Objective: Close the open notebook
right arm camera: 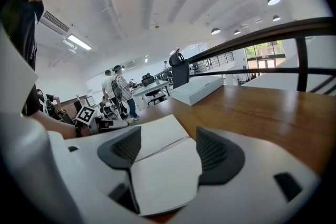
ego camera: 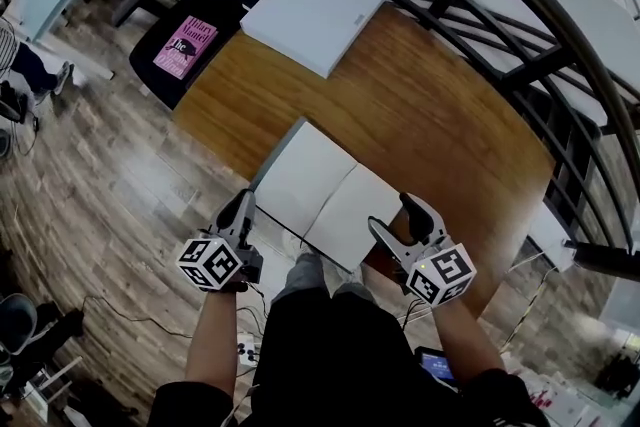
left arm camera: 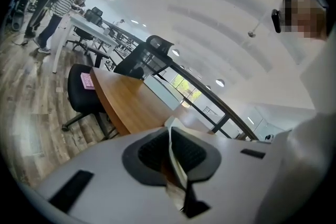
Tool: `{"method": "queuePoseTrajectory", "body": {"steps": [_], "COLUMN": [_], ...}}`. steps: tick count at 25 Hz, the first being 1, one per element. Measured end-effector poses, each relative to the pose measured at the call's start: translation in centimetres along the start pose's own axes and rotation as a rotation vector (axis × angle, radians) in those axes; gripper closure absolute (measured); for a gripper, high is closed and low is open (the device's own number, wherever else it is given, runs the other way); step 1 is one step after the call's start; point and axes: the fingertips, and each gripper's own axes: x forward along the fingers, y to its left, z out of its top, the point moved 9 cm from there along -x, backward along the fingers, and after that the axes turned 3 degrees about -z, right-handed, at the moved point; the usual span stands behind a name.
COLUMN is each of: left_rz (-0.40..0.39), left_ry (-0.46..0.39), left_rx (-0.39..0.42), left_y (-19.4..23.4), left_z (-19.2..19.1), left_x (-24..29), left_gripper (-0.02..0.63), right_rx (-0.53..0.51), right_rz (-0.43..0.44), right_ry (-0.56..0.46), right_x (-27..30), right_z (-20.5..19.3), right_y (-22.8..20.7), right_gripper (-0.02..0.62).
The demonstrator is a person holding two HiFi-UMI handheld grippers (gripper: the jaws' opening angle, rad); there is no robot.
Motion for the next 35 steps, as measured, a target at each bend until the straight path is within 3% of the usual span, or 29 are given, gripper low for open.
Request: {"method": "queuePoseTrajectory", "body": {"steps": [10,21,31,35], "left_rz": [-0.032,-0.07,-0.095,-0.071], "left_ry": [-0.005,0.052,0.042,0.036], "left_rx": [0.145,0.386,0.425,0.48], "left_y": [-3.5,-8.3,-11.1,-12.7], "left_z": [1.1,1.7,0.6,-0.1], "left_x": [-1.1,-2.0,-2.6,-2.9], "left_gripper": [0.58,0.58,0.58,0.58], "right_rx": [0.021,0.01,-0.017,-0.027], "right_rz": [-0.024,-0.008,0.016,0.019], "right_ry": [-0.046,-0.097,-0.114,-0.124], "right_x": [-3.2,-6.6,-9.1,-10.3], "right_z": [-0.2,0.5,0.3,0.2], "right_y": [0.0,0.9,0.9,0.7], "right_gripper": [0.275,0.278,0.279,0.279]}}
